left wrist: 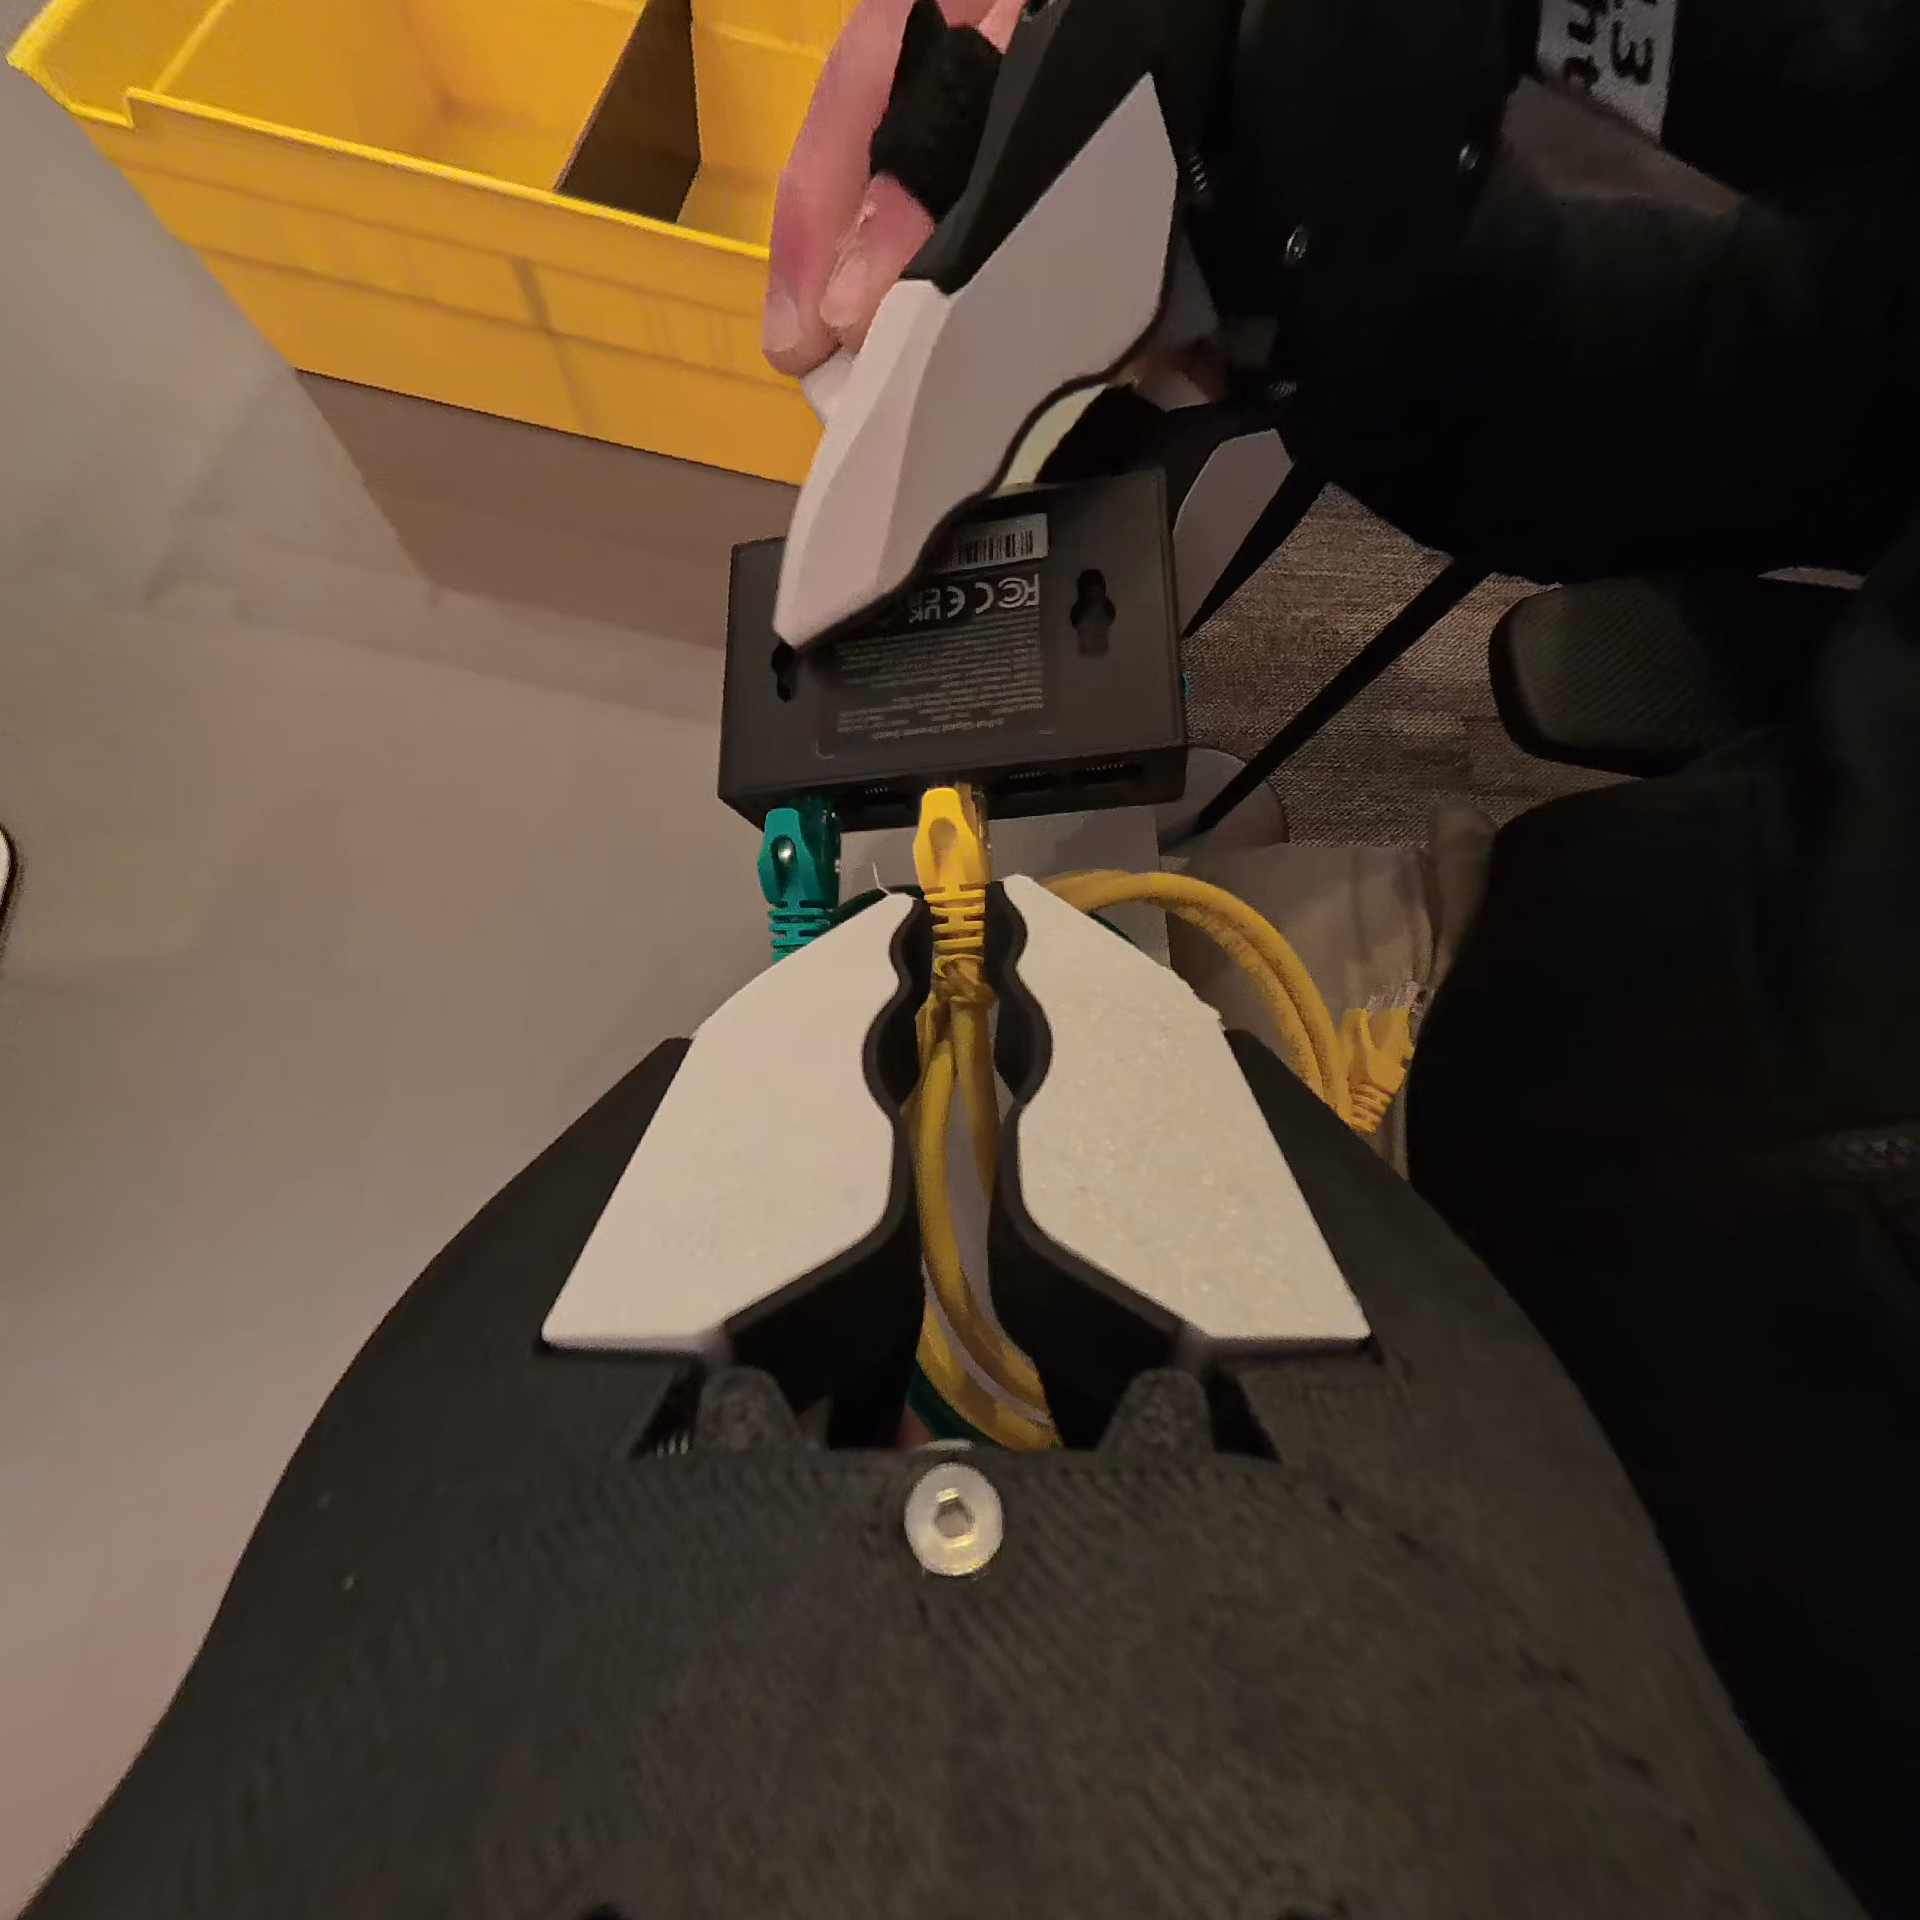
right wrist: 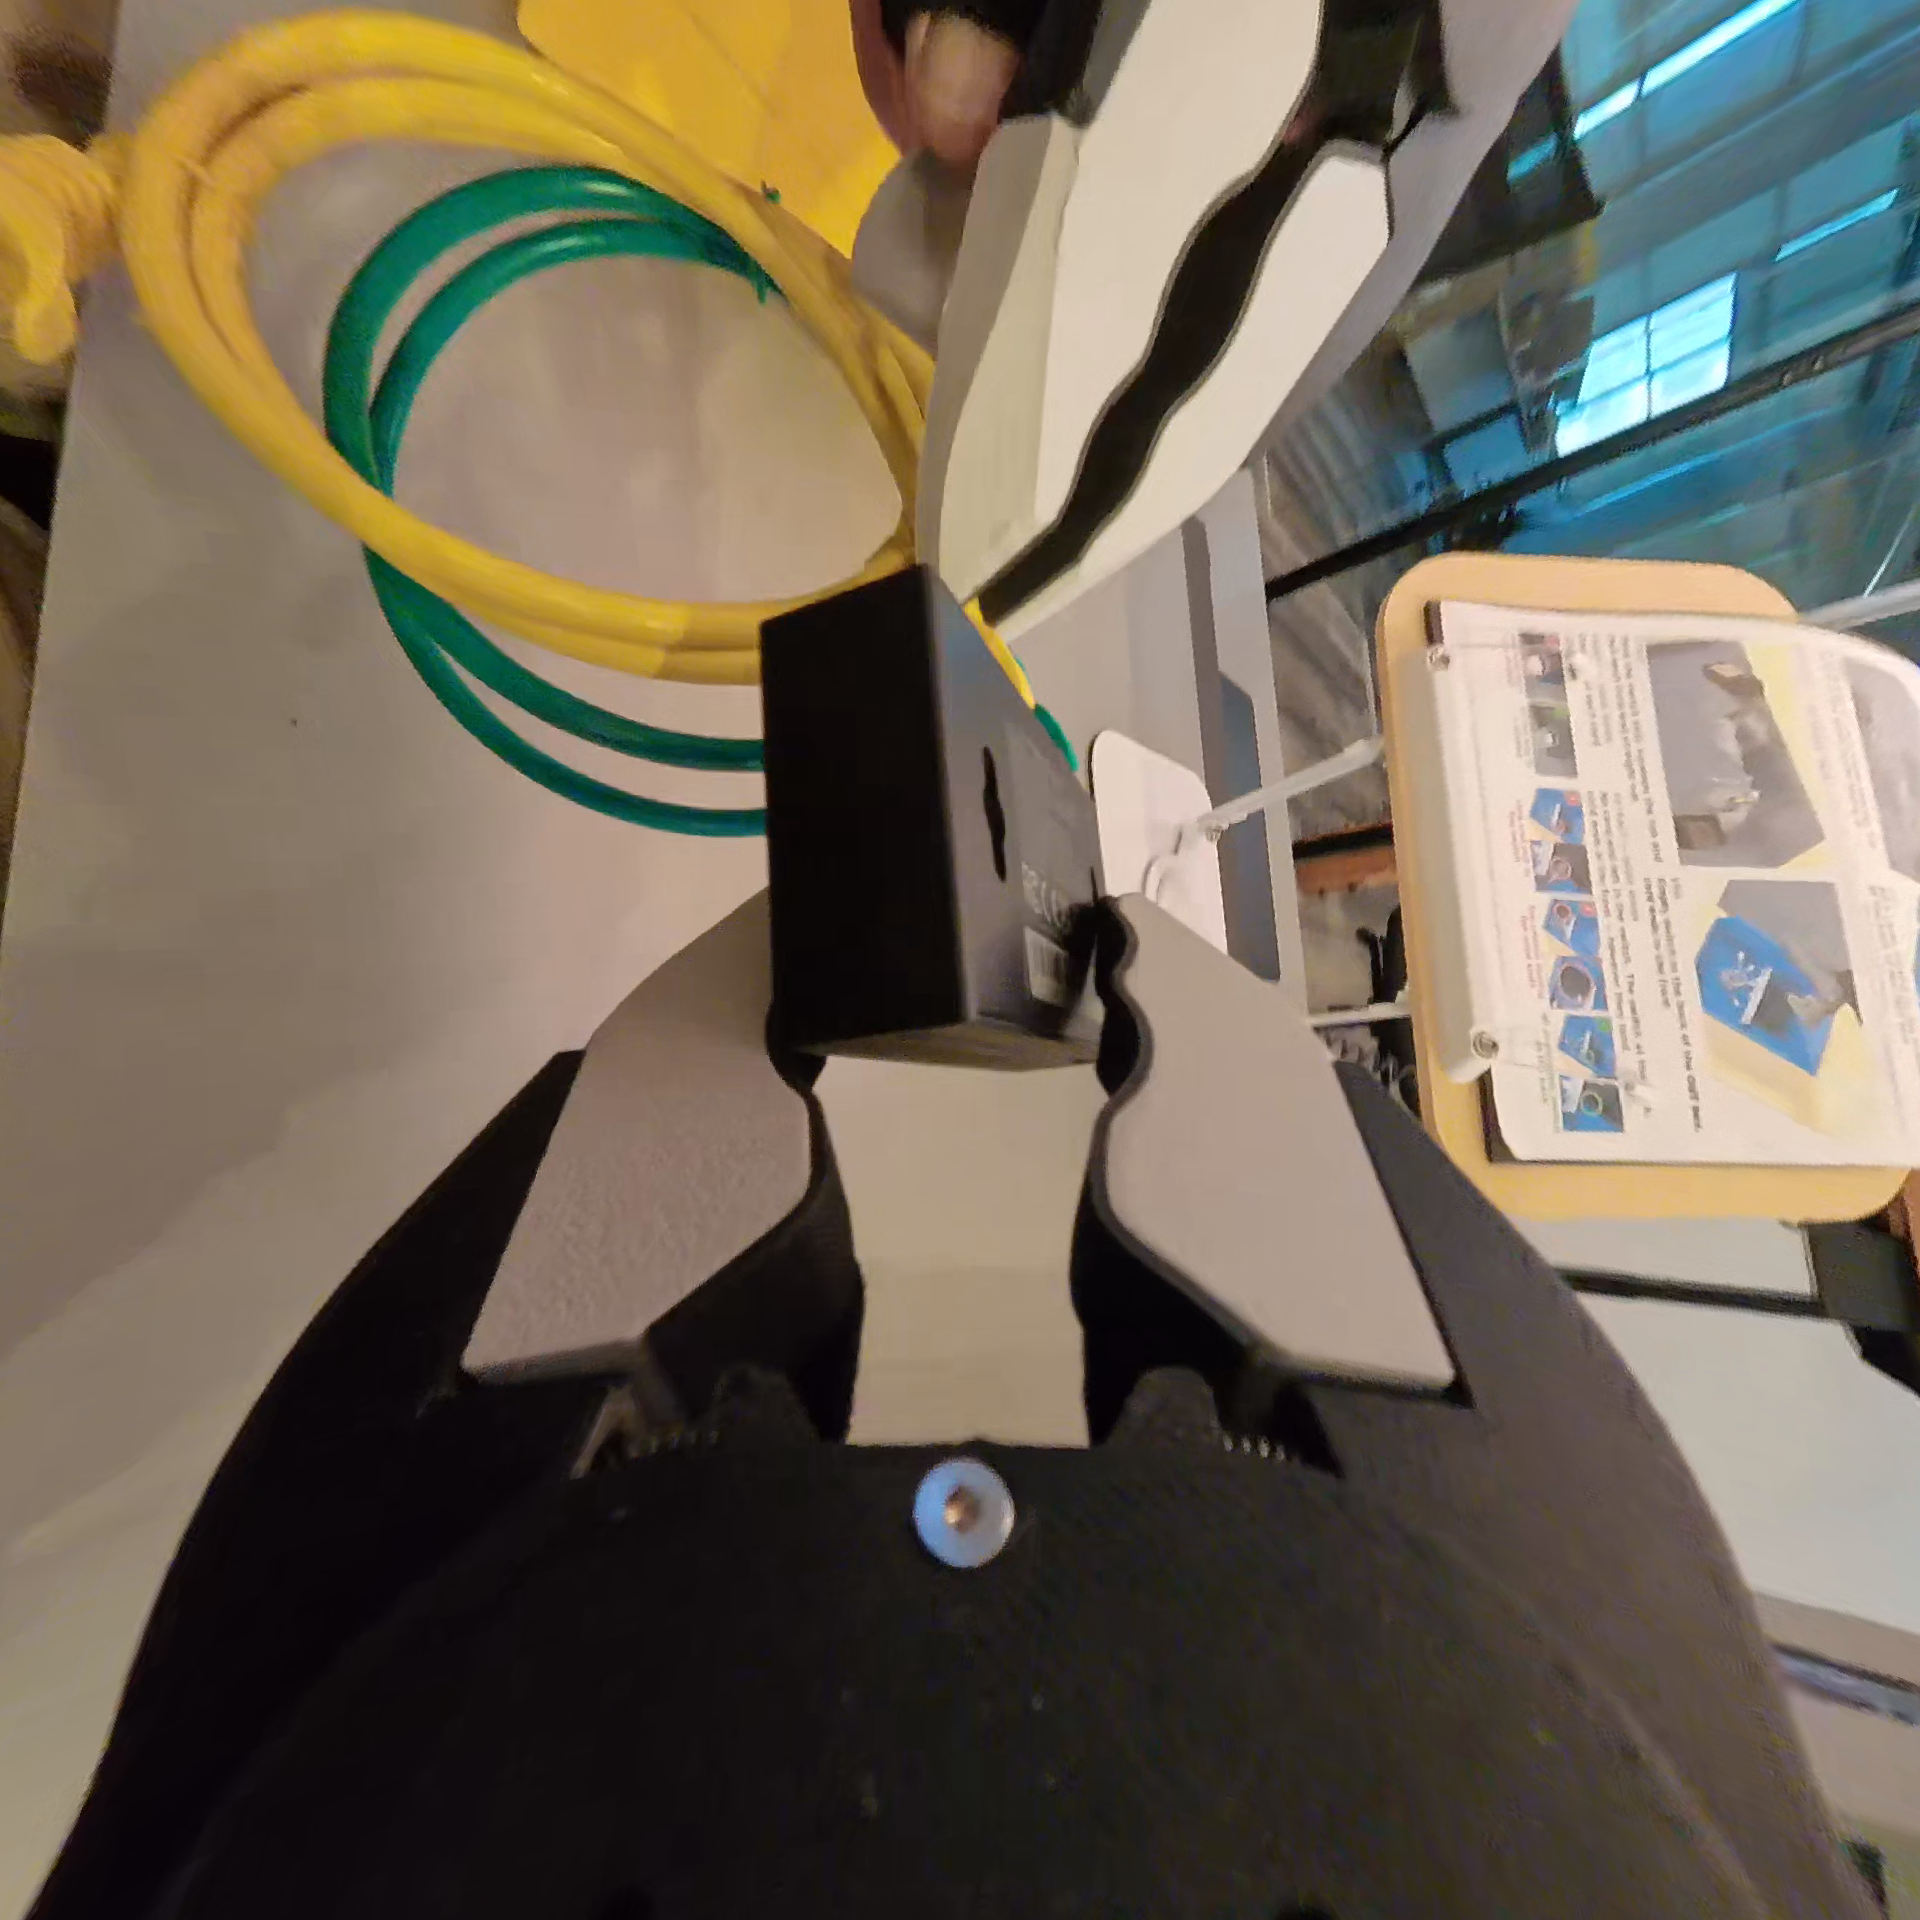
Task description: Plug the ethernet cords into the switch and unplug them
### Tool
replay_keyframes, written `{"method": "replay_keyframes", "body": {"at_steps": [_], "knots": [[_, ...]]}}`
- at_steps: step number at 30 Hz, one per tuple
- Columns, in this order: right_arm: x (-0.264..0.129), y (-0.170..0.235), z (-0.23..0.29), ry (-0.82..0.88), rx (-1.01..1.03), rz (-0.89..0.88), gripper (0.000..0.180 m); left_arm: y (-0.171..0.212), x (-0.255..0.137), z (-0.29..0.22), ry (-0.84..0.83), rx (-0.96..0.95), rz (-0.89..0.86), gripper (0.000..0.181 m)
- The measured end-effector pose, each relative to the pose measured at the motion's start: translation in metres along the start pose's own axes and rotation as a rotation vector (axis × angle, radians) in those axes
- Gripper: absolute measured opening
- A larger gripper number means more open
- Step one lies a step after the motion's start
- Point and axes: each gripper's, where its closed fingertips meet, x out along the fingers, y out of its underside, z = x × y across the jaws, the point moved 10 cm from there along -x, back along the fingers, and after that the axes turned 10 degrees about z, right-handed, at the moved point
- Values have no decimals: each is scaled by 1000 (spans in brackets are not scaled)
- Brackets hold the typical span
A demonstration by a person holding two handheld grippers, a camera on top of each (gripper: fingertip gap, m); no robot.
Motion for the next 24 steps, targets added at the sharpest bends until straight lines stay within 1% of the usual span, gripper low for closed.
{"method": "replay_keyframes", "body": {"at_steps": [2,4,5,7,9,10,12,13,14,16,18,19,21,24], "knots": [[0,-1,-1,-4,12,51,60,-1,-2,0,-30,-15,-1,9],[3,0,0,37,-4,140,76,-1,-4,3,-35,-47,-6,9],[1,-2,2,55,-16,160,76,-1,-5,4,-29,-68,-15,9],[-3,-7,6,124,-35,162,70,0,-7,6,-8,-88,-32,9],[2,-14,9,221,-82,224,70,-2,-6,5,16,-98,-34,9],[4,-17,10,253,-104,240,64,-4,-3,5,-2,-95,-12,9],[8,-17,8,337,-125,285,40,-6,1,6,-31,-97,16,9],[9,-16,8,379,-141,295,37,-6,2,6,-26,-117,18,9],[10,-15,8,381,-139,301,37,-6,4,7,-32,-128,29,9],[18,-9,7,348,-105,378,35,-7,5,6,-42,-152,34,9],[28,-2,10,309,-140,422,35,-10,5,6,-29,-162,33,8],[31,-1,12,320,-149,418,38,-12,6,6,-34,-170,48,9],[33,0,15,330,-176,394,35,-13,9,8,-41,-170,65,9],[34,4,16,338,-218,381,34,-9,13,12,-7,-187,56,8]]}}
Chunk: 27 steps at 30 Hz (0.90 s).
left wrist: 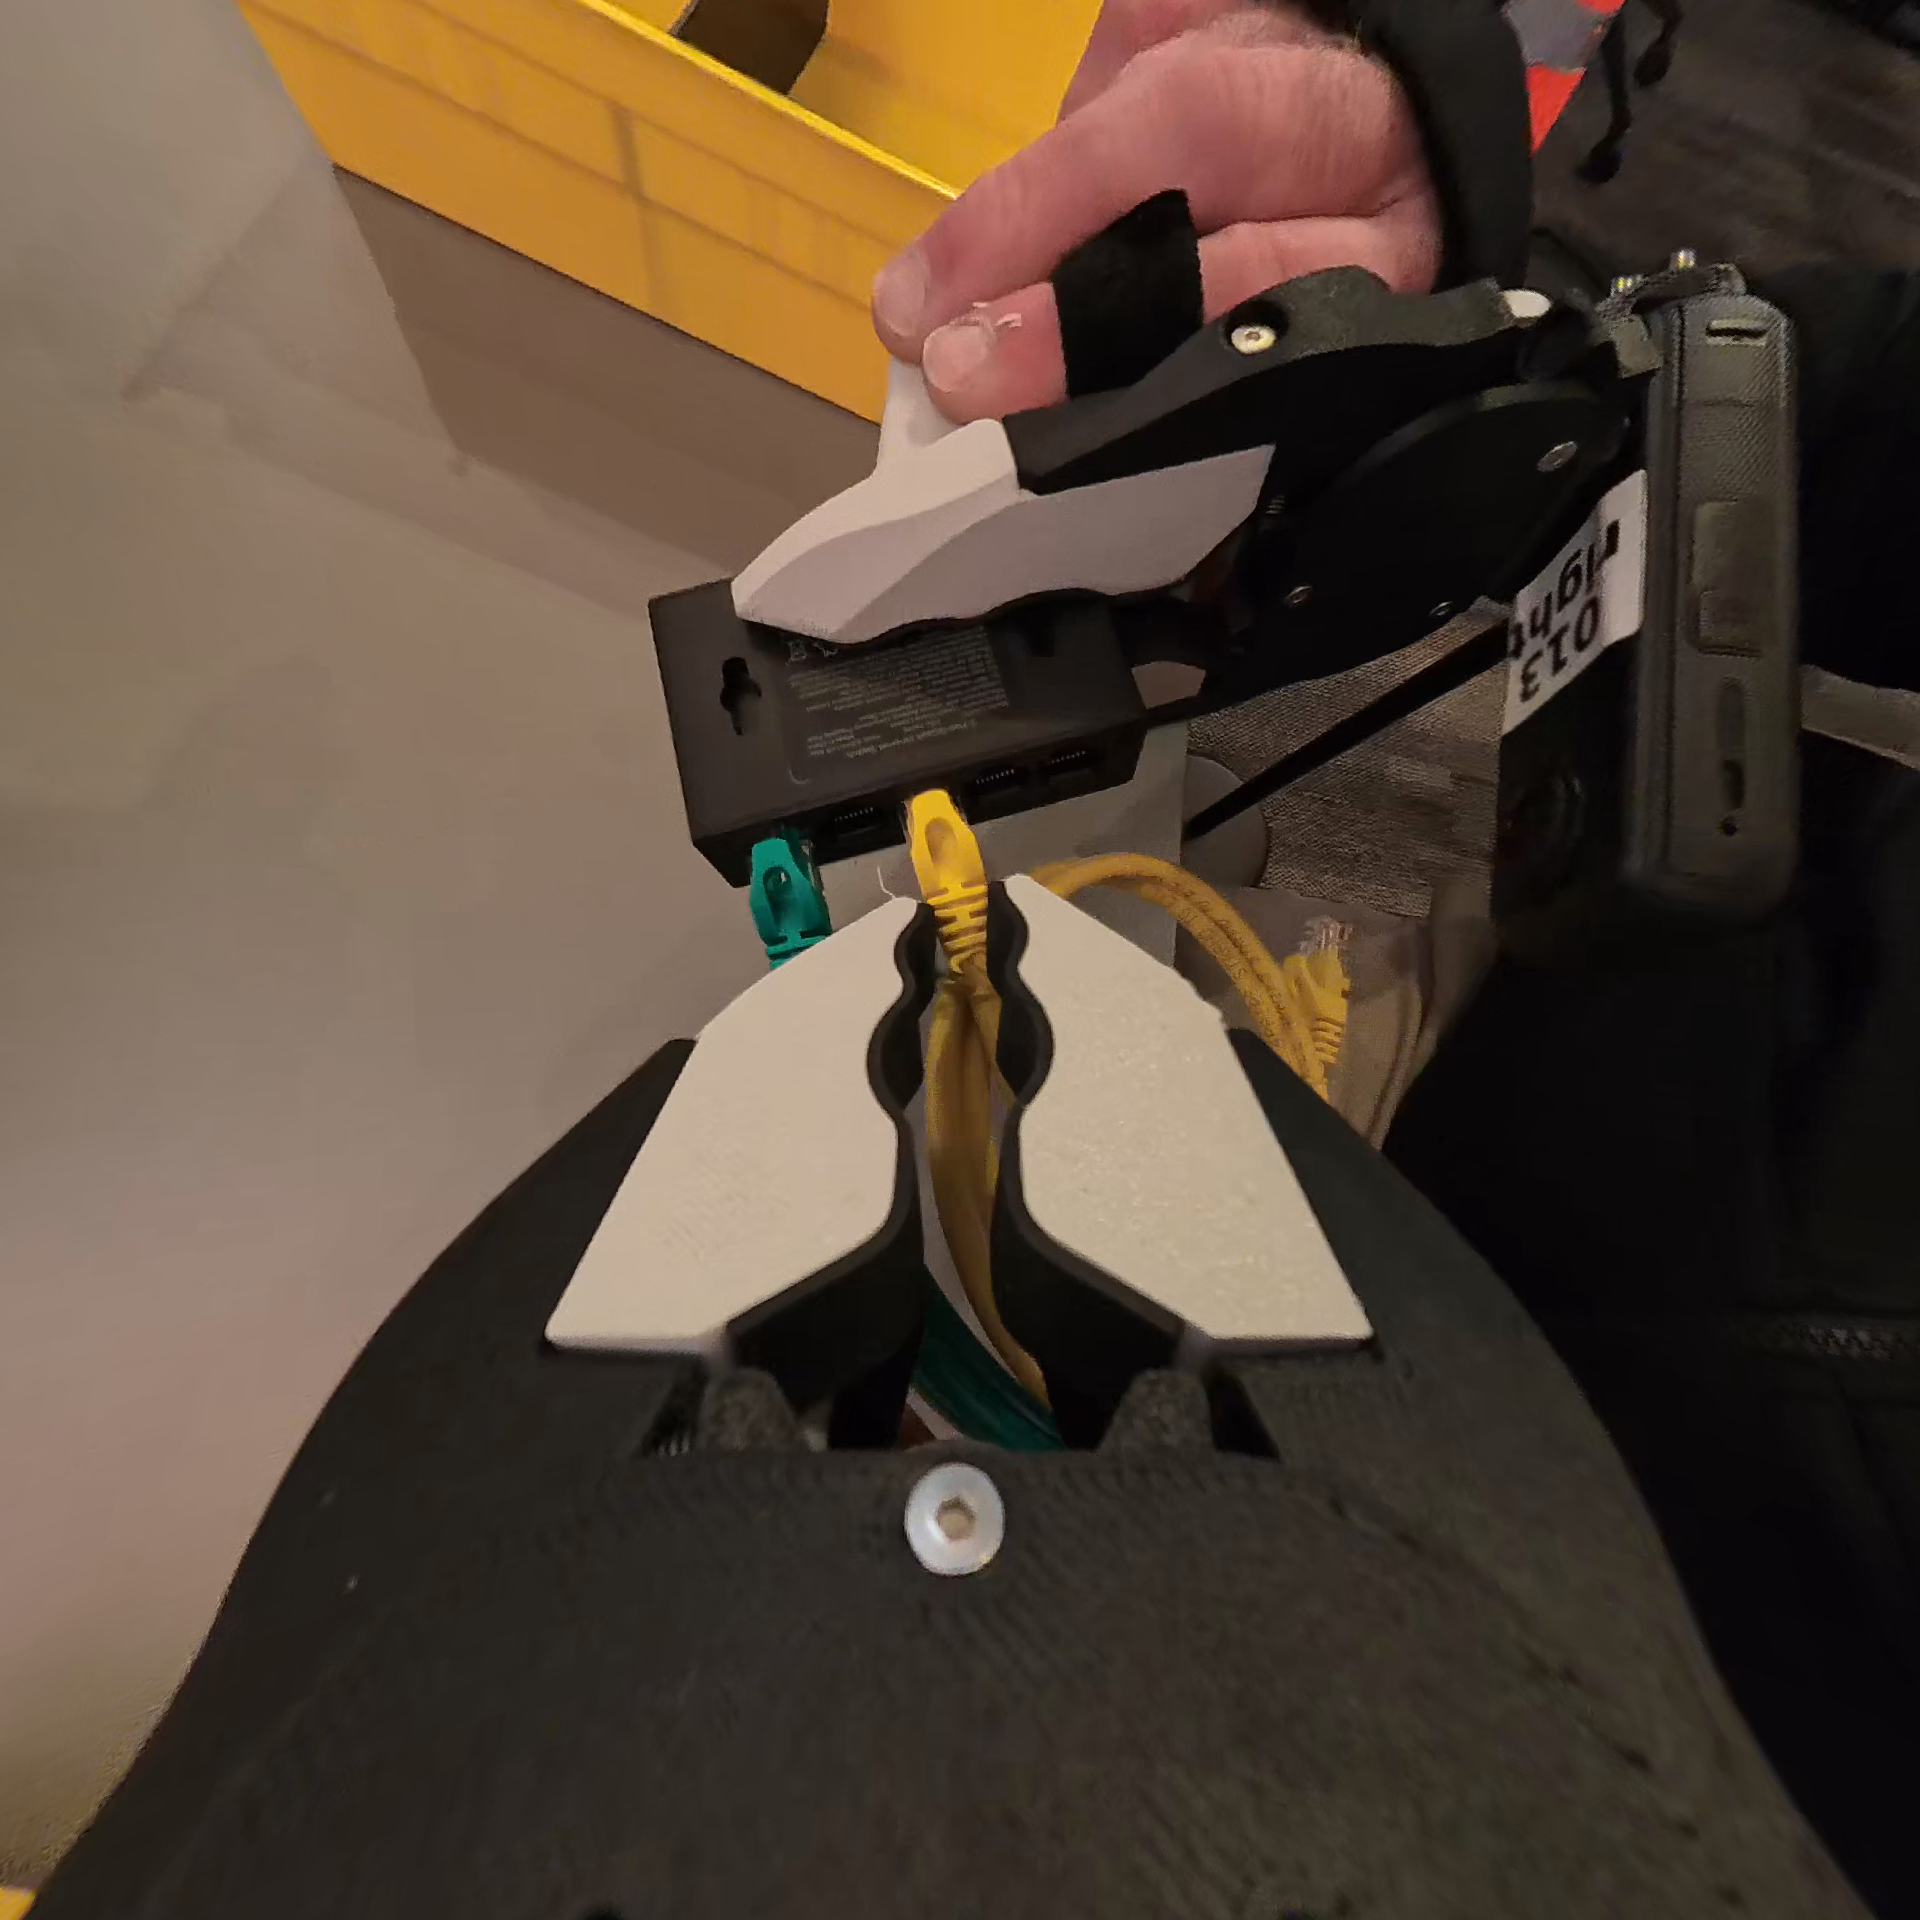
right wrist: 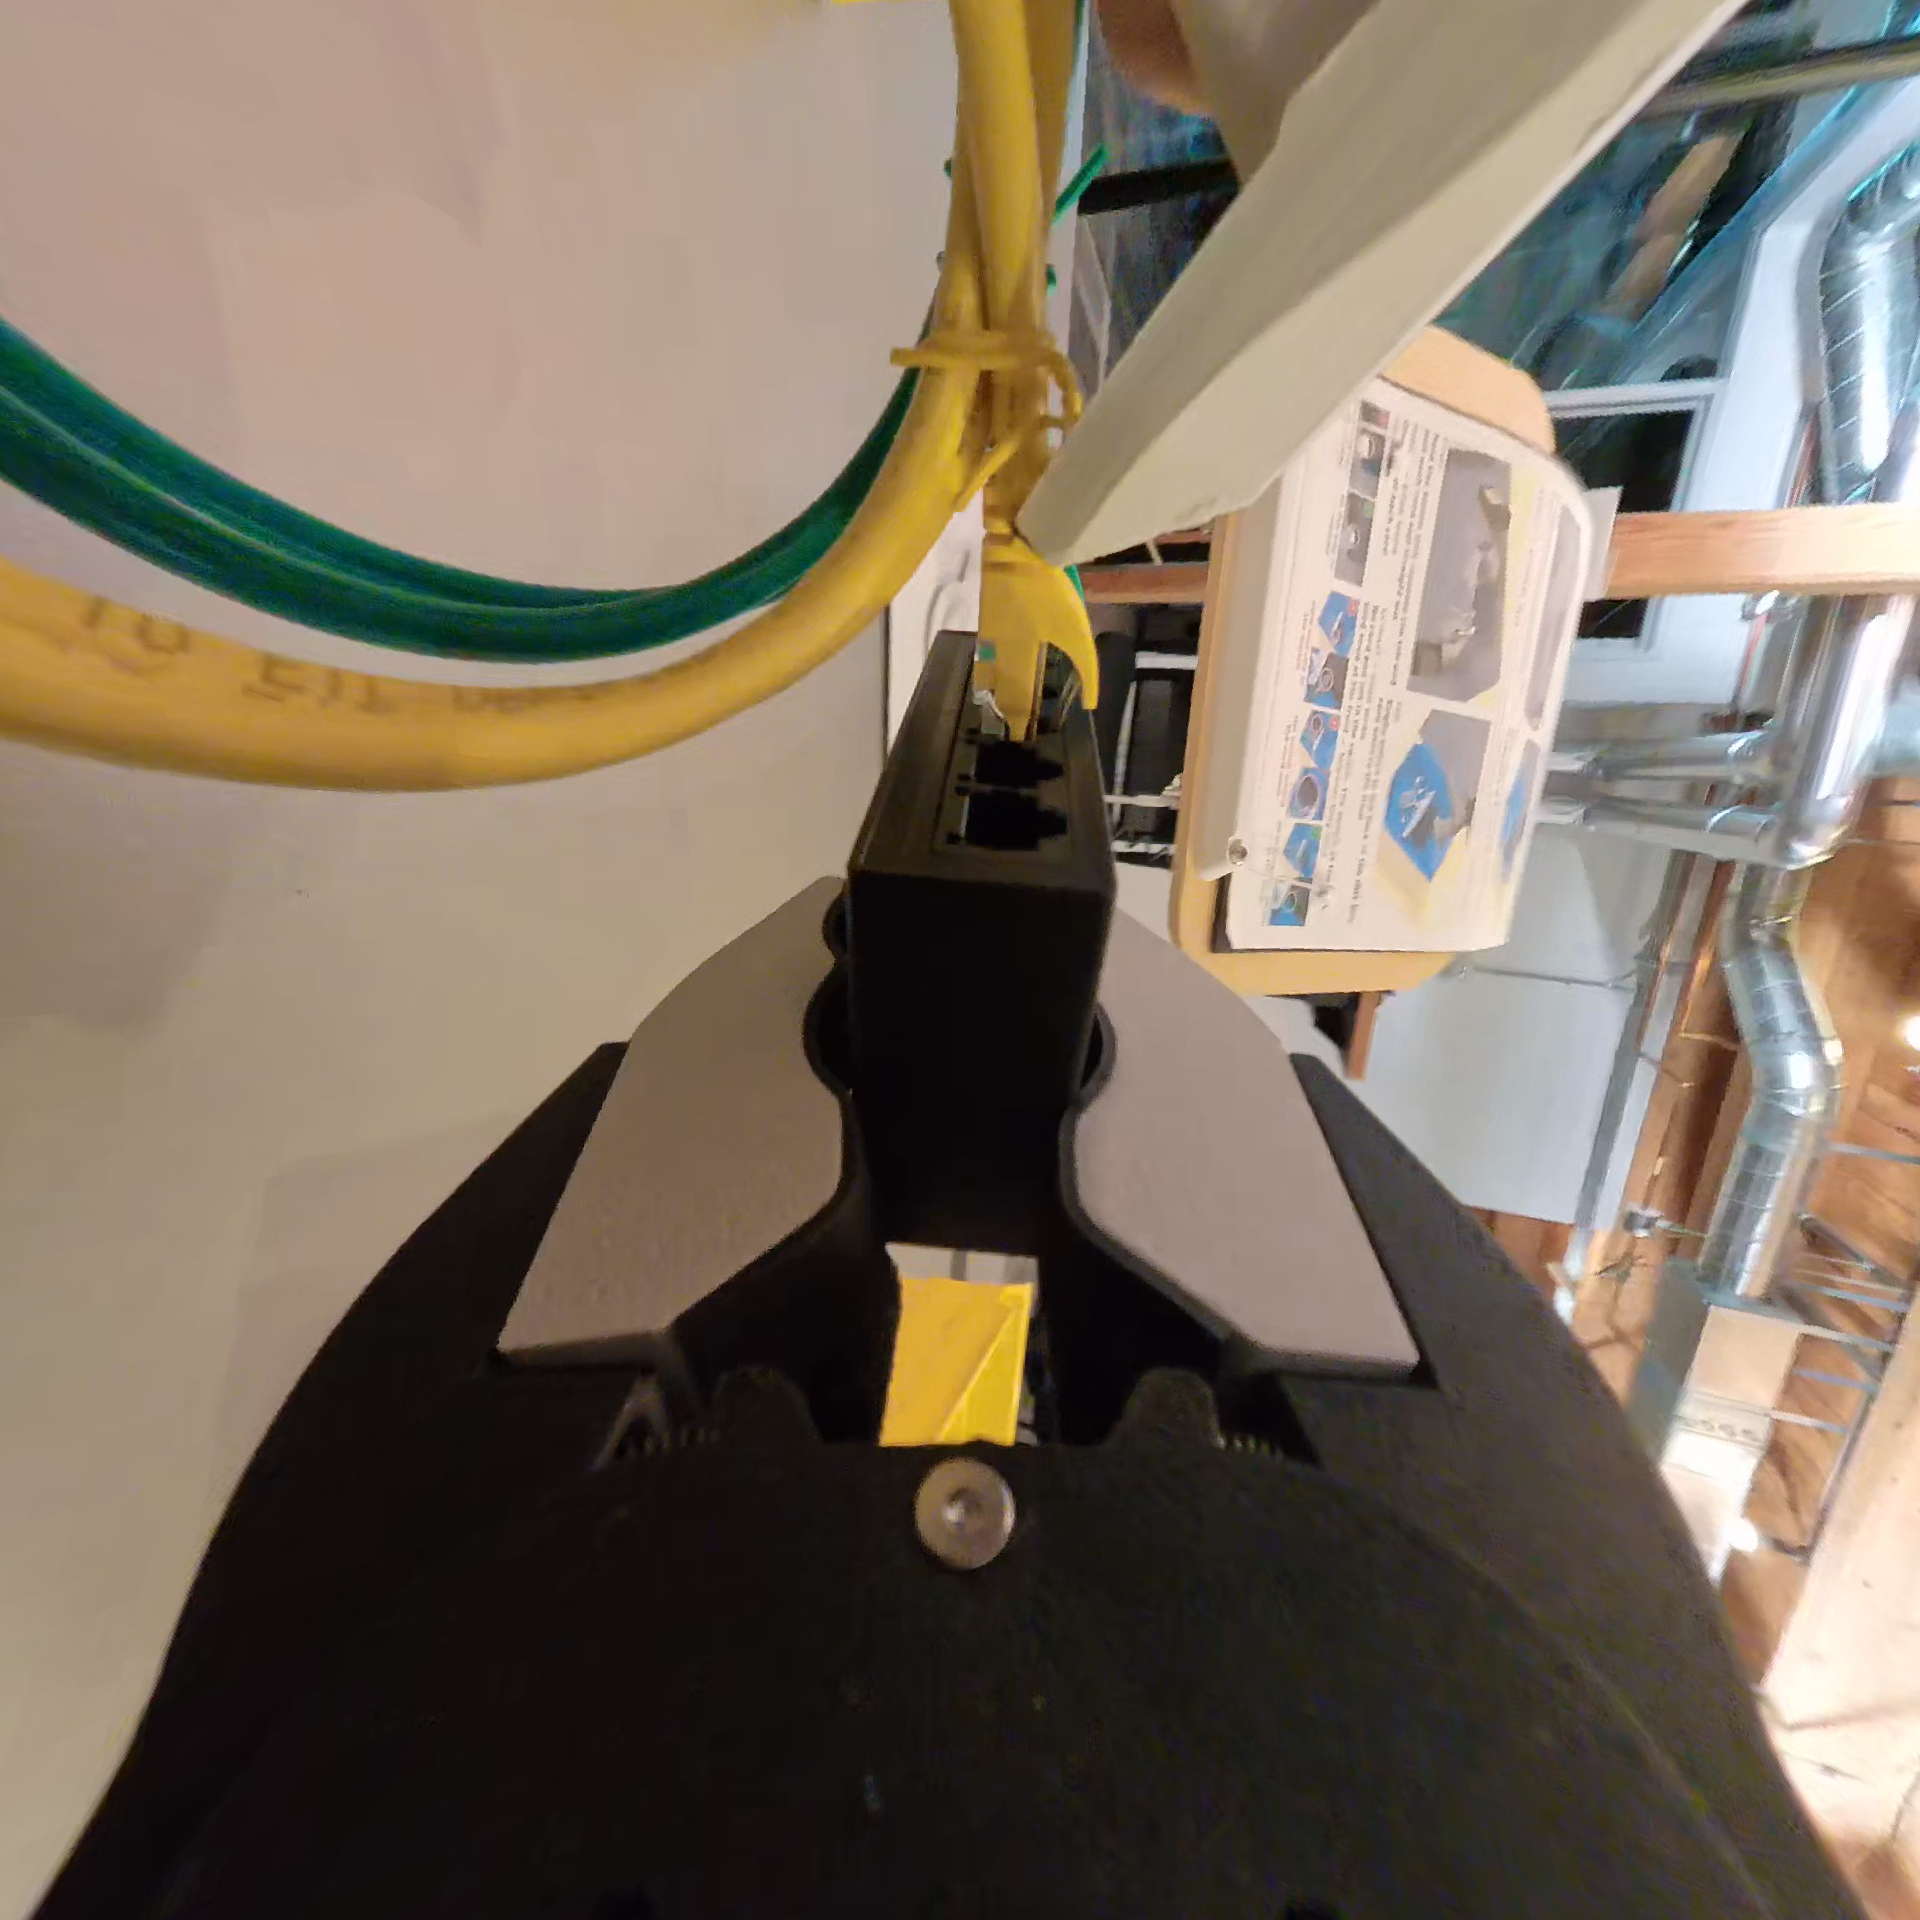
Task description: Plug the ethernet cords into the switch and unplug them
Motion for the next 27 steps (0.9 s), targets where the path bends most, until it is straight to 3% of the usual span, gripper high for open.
{"method": "replay_keyframes", "body": {"at_steps": [5,7,13,16,20,24,27], "knots": [[4,4,-2,-50,89,-29,32,-1,-3,2,-25,8,-26,13],[10,8,-3,-45,99,10,32,-2,-10,3,-59,4,-50,37],[21,23,-3,-43,155,81,31,26,-76,2,-284,29,-86,45],[25,29,0,-64,170,102,31,67,-118,15,-501,-8,24,53],[26,33,3,-77,199,109,31,144,-151,31,-636,-123,270,54],[27,31,4,-100,217,102,31,210,-141,43,-662,-159,450,45],[27,29,4,-114,234,99,32,241,-118,49,-575,-167,542,43]]}}
